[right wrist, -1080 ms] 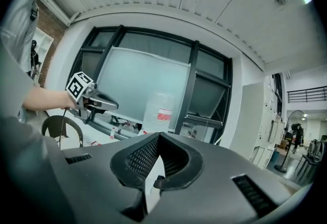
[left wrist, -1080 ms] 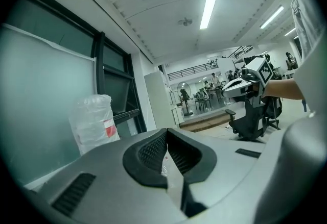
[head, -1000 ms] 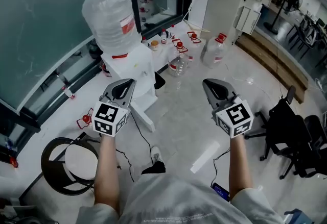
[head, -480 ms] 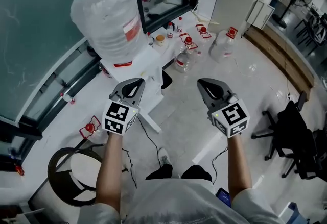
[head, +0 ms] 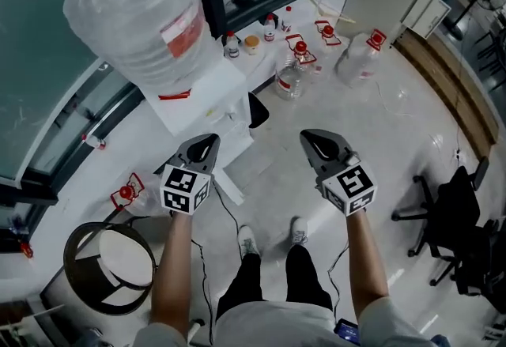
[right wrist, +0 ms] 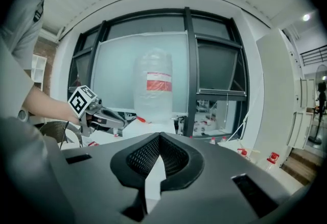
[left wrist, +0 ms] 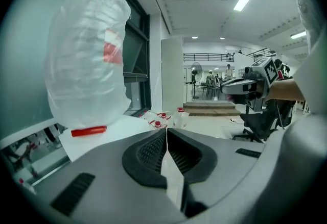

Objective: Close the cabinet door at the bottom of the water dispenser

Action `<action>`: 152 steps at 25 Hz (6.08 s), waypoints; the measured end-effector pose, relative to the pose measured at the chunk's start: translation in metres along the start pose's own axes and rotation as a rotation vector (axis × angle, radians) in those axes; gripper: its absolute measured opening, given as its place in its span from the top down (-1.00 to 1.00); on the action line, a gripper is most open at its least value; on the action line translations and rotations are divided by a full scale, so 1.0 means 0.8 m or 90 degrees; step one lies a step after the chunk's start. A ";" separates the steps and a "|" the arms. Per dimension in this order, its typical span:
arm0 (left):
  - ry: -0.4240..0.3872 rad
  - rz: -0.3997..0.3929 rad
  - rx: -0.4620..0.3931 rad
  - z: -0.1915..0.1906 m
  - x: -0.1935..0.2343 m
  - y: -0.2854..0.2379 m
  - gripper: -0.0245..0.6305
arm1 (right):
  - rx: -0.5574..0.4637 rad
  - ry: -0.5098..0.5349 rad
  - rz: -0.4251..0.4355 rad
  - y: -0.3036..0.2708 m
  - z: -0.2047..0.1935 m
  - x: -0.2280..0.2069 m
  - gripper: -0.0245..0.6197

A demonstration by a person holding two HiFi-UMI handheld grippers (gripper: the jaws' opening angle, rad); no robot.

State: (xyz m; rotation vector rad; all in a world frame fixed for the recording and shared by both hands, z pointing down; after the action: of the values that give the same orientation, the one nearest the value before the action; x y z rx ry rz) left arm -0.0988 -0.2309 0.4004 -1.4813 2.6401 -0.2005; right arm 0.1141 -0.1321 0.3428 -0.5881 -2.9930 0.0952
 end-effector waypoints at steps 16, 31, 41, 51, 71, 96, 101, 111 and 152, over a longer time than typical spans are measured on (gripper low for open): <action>0.175 0.149 0.126 -0.317 -0.053 0.020 0.54 | 0.125 -0.084 0.104 -0.054 -0.298 0.025 0.84; 0.373 0.157 0.273 -0.618 -0.128 0.048 0.11 | 0.238 -0.131 0.189 -0.072 -0.522 0.116 0.78; 0.435 0.178 0.342 -0.706 -0.170 0.032 0.11 | 0.283 -0.165 0.197 -0.043 -0.575 0.118 0.47; 0.505 0.321 0.291 -0.711 -0.177 0.005 0.34 | 0.295 -0.197 0.154 0.006 -0.595 0.067 0.42; 0.639 0.384 0.202 -0.681 -0.159 -0.190 0.18 | 0.269 -0.272 0.045 0.009 -0.623 -0.039 0.40; 0.639 0.464 0.127 -0.678 -0.046 -0.347 0.05 | 0.257 -0.299 -0.032 -0.030 -0.665 -0.122 0.41; 0.624 0.480 0.118 -0.683 -0.017 -0.362 0.05 | 0.259 -0.311 -0.047 -0.039 -0.683 -0.140 0.41; 0.562 0.516 0.120 -0.689 0.032 -0.378 0.10 | 0.246 -0.313 -0.061 -0.050 -0.702 -0.164 0.41; 0.033 0.315 0.021 0.001 -0.016 -0.025 0.85 | 0.067 0.104 0.108 -0.036 -0.009 -0.161 0.84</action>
State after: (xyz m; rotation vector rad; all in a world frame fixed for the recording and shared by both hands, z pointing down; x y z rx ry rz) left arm -0.0756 -0.2305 0.4036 -0.7802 2.9228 -0.2357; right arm 0.2227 -0.2075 0.3421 -0.7945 -2.7586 0.2039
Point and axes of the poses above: the fingertips, and each gripper's own axes: y backward along the fingers, x to its left, z out of its top, the point moved 4 cm from there along y, backward along the fingers, and after that the axes turned 11 degrees about -x, right-handed, at the moved point
